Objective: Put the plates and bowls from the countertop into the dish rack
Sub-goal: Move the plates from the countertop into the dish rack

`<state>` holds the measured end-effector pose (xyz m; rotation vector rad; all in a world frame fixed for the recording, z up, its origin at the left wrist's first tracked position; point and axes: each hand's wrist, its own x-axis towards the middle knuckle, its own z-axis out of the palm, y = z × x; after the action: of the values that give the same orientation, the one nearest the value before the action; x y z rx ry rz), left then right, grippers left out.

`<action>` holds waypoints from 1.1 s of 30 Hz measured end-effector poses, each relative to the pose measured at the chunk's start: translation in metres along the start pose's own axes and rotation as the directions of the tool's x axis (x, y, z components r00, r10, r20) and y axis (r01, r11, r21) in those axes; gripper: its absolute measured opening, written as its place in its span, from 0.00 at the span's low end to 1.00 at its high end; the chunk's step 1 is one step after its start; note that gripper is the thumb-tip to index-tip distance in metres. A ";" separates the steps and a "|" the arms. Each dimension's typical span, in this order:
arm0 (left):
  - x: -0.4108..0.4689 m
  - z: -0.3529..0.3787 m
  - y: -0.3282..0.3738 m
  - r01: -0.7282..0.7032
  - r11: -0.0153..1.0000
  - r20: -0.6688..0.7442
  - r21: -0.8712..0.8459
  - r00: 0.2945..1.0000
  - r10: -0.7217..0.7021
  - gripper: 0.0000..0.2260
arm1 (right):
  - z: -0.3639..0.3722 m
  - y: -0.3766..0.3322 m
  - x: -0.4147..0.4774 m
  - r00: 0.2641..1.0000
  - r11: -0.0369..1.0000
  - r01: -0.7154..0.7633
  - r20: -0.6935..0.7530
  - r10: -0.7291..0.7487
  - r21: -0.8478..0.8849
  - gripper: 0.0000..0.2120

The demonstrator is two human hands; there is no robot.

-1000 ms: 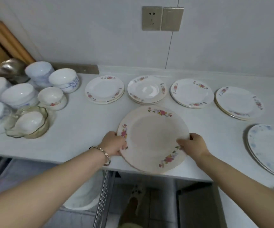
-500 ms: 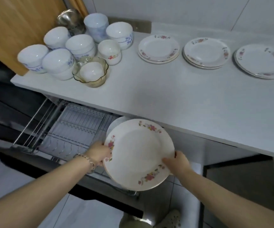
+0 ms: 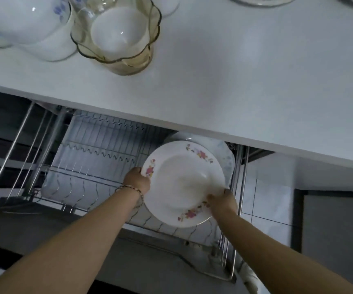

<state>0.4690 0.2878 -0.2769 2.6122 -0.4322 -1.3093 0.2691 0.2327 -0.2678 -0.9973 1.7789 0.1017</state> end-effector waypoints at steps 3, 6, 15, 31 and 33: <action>0.031 0.012 0.006 -0.023 1.000 -0.001 0.001 1.000 0.023 0.12 | 0.016 -0.001 0.021 0.996 0.999 -0.033 -0.084 0.034 0.011 0.14; 0.048 0.022 0.014 -0.077 0.995 0.000 0.055 0.997 0.077 0.12 | 0.026 -0.001 0.030 0.981 0.997 -0.065 -0.182 0.071 0.036 0.16; 0.057 0.038 0.036 -0.168 0.984 -0.072 0.054 0.983 0.171 0.12 | 0.030 -0.013 0.040 0.959 0.999 -0.054 -0.278 0.053 0.004 0.20; 0.011 0.051 0.022 0.043 0.978 0.063 -0.206 0.998 -0.031 0.26 | 0.000 -0.018 0.020 0.998 0.998 0.039 -0.052 -0.041 -0.042 0.33; -0.007 0.047 0.026 -0.021 0.999 -0.042 -0.034 0.999 0.020 0.21 | -0.010 -0.012 0.011 0.996 0.983 0.082 0.058 -0.073 -0.164 0.30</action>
<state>0.4224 0.2640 -0.2917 2.5949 -0.4246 -1.2428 0.2687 0.2134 -0.2675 -1.1723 1.7030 0.2286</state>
